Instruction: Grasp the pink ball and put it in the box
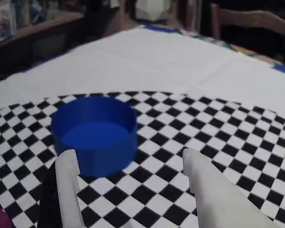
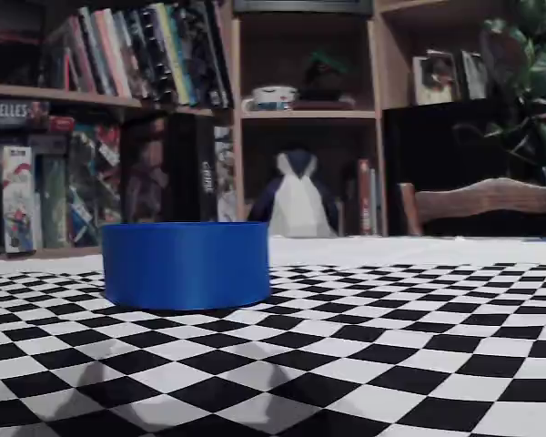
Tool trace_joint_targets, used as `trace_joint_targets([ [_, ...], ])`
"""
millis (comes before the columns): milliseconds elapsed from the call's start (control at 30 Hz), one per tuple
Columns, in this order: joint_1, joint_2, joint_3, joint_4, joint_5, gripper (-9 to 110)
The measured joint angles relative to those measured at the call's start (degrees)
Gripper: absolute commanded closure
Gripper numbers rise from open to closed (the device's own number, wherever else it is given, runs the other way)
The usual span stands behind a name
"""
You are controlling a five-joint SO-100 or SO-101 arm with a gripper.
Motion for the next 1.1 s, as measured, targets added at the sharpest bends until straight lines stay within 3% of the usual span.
trace_joint_targets([
  [1100, -21.53, 0.0, 0.0, -2.2, 0.0, 77],
])
